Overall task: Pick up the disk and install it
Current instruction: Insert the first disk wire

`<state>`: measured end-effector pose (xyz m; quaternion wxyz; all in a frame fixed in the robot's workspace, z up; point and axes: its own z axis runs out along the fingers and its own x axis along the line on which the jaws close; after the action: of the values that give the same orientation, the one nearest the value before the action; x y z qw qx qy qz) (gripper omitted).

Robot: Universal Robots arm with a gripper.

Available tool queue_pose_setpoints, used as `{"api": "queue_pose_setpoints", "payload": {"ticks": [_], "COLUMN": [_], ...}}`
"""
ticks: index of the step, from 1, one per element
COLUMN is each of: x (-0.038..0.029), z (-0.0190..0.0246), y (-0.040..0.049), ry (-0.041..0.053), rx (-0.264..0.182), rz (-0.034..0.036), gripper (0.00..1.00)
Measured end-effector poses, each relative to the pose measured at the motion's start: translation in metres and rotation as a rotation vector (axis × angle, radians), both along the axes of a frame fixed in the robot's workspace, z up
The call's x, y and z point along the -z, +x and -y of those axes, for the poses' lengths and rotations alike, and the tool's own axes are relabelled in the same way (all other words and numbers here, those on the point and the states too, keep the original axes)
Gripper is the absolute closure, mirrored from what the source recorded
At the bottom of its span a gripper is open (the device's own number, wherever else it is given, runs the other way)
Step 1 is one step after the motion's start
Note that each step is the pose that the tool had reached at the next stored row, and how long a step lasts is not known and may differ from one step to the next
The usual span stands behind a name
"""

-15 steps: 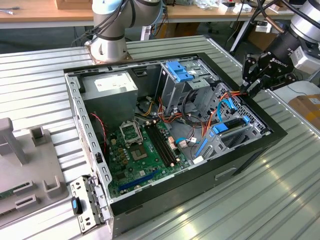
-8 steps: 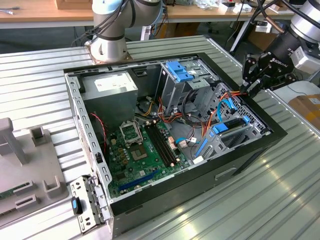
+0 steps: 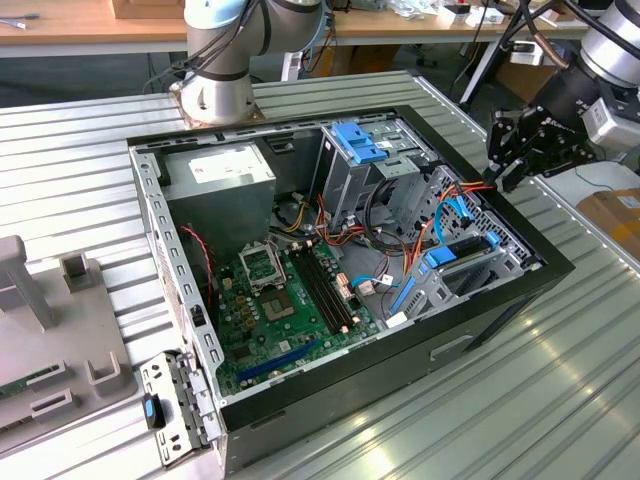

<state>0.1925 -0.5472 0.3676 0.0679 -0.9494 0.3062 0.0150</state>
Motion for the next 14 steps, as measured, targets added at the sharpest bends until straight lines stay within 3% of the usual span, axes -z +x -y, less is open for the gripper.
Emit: {"api": "queue_pose_setpoints", "payload": {"ticks": [3,4,5,8,13,14], "x": [0.0,0.0003,0.0003,0.001,0.0028,0.0029], "z": [0.0002,0.0003,0.0006,0.0022,0.0024,0.0025], "y": [-0.0008,-0.0008,-0.0008,-0.0044,-0.0045,-0.0046], "ry": [0.0,0.0003,0.0,0.0002,0.0019,0.0019], "rx": [-0.034,-0.074,-0.099,-0.123,-0.213,-0.215], "rz": [0.0173,0.0359,0.0471,0.0509,0.0599,0.0599], "gripper": [0.64,0.64,0.64,0.64,0.64,0.64]}}
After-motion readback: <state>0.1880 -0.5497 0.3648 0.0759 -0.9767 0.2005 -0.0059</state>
